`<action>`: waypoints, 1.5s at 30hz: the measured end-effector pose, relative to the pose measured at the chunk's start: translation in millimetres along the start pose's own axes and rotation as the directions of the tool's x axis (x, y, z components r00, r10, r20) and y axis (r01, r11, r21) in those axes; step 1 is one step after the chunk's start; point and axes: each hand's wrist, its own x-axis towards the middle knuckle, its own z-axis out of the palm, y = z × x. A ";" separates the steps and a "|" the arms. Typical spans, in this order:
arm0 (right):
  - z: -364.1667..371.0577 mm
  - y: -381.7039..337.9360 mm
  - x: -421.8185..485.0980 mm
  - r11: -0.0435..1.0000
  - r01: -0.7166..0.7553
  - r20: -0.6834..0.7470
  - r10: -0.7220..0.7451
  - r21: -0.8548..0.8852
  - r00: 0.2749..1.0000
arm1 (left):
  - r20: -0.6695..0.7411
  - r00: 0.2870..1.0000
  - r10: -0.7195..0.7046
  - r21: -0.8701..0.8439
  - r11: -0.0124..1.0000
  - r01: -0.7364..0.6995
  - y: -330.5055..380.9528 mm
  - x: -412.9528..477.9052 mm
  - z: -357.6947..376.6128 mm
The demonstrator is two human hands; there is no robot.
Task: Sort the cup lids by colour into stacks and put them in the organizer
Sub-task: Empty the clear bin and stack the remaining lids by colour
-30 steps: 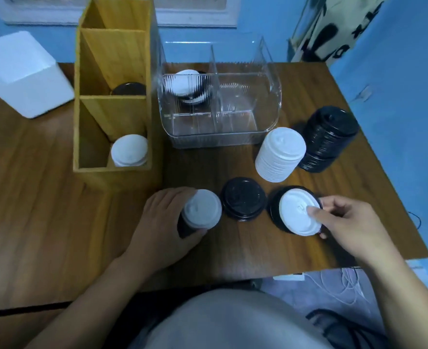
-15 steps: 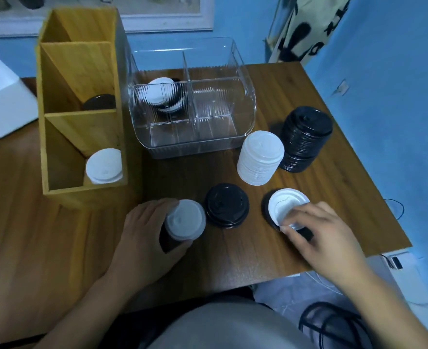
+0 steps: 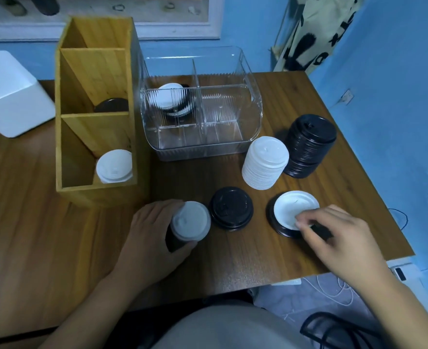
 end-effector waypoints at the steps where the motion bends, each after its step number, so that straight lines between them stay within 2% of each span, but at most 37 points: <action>1: -3.7 -3.5 2.1 0.999 -0.022 -0.042 0.023 0.032 0.999 | -0.001 1.000 -0.002 0.002 1.000 0.002 0.5 0.1 -0.5; 5: -12.1 -11.0 7.1 0.983 -0.090 -0.063 0.101 0.158 0.993 | 0.003 1.000 -0.002 0.000 1.000 0.002 2.2 -0.7 -1.6; 11: 10.2 -33.5 -3.5 0.955 -0.040 0.011 0.039 0.292 0.999 | 0.003 1.000 0.000 0.000 1.000 0.000 -0.3 -0.8 -0.2; 13: 20.9 -48.4 -10.4 0.896 -0.133 0.048 0.124 0.424 0.991 | -0.003 1.000 0.007 0.001 1.000 -0.007 -0.8 -1.4 -0.1; 14: 26.3 -56.1 -13.7 0.820 -0.223 0.096 0.203 0.527 0.975 | -0.005 1.000 0.011 -0.001 1.000 -0.011 -0.8 -1.6 -0.1; 15: 31.3 -64.1 -16.3 0.700 -0.324 0.169 0.284 0.636 0.944 | -0.006 1.000 0.014 -0.001 1.000 -0.014 -0.7 -1.8 -0.1; 17: 40.7 -78.4 -20.9 0.339 -0.521 0.384 0.394 0.784 0.835 | -0.005 1.000 0.013 -0.001 1.000 -0.013 -0.7 -1.5 0.0; 18: 45.1 -81.7 -23.6 0.147 -0.590 0.496 0.405 0.794 0.768 | -0.004 1.000 0.008 -0.002 1.000 -0.008 -0.9 -1.4 0.4; 19: 48.7 -83.2 -25.9 0.010 -0.635 0.579 0.400 0.773 0.711 | -0.002 1.000 0.004 -0.003 1.000 -0.004 -1.1 -1.4 0.8; 20: 51.1 -83.2 -28.1 -0.063 -0.670 0.634 0.397 0.740 0.664 | 0.000 1.000 0.002 -0.002 1.000 -0.002 -1.4 -1.6 1.0; 21: 52.9 -82.8 -29.9 -0.079 -0.702 0.667 0.401 0.708 0.627 | 0.001 1.000 0.004 -0.001 1.000 -0.004 -1.9 -1.8 1.3; 22: 53.9 -82.6 -31.3 -0.043 -0.732 0.678 0.419 0.680 0.605 | 0.003 1.000 0.004 0.000 1.000 -0.004 -2.3 -2.1 1.3; 23: 54.9 -80.9 -33.3 0.040 -0.757 0.664 0.450 0.653 0.597 | 0.004 1.000 0.003 -0.001 1.000 -0.003 -2.3 -2.2 1.0; 25: 54.7 -77.5 -35.2 0.290 -0.760 0.574 0.516 0.581 0.636 | -0.002 1.000 0.002 -0.008 1.000 -0.002 -2.6 -2.3 0.9; 27: 53.0 -71.8 -36.4 0.593 -0.674 0.431 0.519 0.441 0.738 | -0.011 1.000 0.001 -0.021 1.000 -0.001 -2.9 -2.6 1.5; 28: 51.7 -68.5 -36.1 0.744 -0.580 0.355 0.471 0.332 0.808 | -0.016 1.000 0.000 -0.028 1.000 0.000 -3.3 -2.9 1.9; 29: 50.3 -65.3 -35.4 0.860 -0.459 0.296 0.388 0.224 0.873 | -0.021 1.000 0.000 -0.034 0.999 -0.001 -4.0 -3.0 2.5; 30: 49.3 -62.4 -34.7 0.931 -0.332 0.269 0.284 0.151 0.920 | -0.025 1.000 0.003 -0.037 0.999 -0.004 -4.6 -3.0 2.9; 31: 49.4 -60.0 -33.2 0.969 -0.217 0.285 0.176 0.117 0.942 | -0.026 1.000 0.007 -0.038 0.999 -0.008 -4.8 -3.0 3.2; 33: 53.1 -58.2 -27.8 0.995 -0.030 0.378 -0.007 0.090 0.926 | -0.031 0.999 0.013 -0.041 0.999 -0.015 -4.3 -3.2 2.7; 36: 62.5 -59.4 -18.4 0.990 0.139 0.443 -0.133 0.019 0.886 | -0.034 0.999 0.003 -0.047 0.999 -0.005 -3.0 -4.2 1.5; 39: 67.1 -62.0 -11.9 0.988 0.154 0.453 -0.140 0.005 0.880 | -0.017 1.000 -0.012 -0.043 0.999 0.012 -2.7 -5.0 1.0; 42: 65.6 -62.9 -8.8 0.982 0.168 0.456 -0.190 0.090 0.869 | 0.010 0.999 -0.032 -0.051 0.998 0.032 -2.9 -4.7 -0.3; 45: 60.1 -66.7 5.5 0.971 0.147 0.397 -0.212 0.188 0.893 | 0.021 1.000 -0.016 -0.055 0.998 0.017 -4.5 -4.7 -1.3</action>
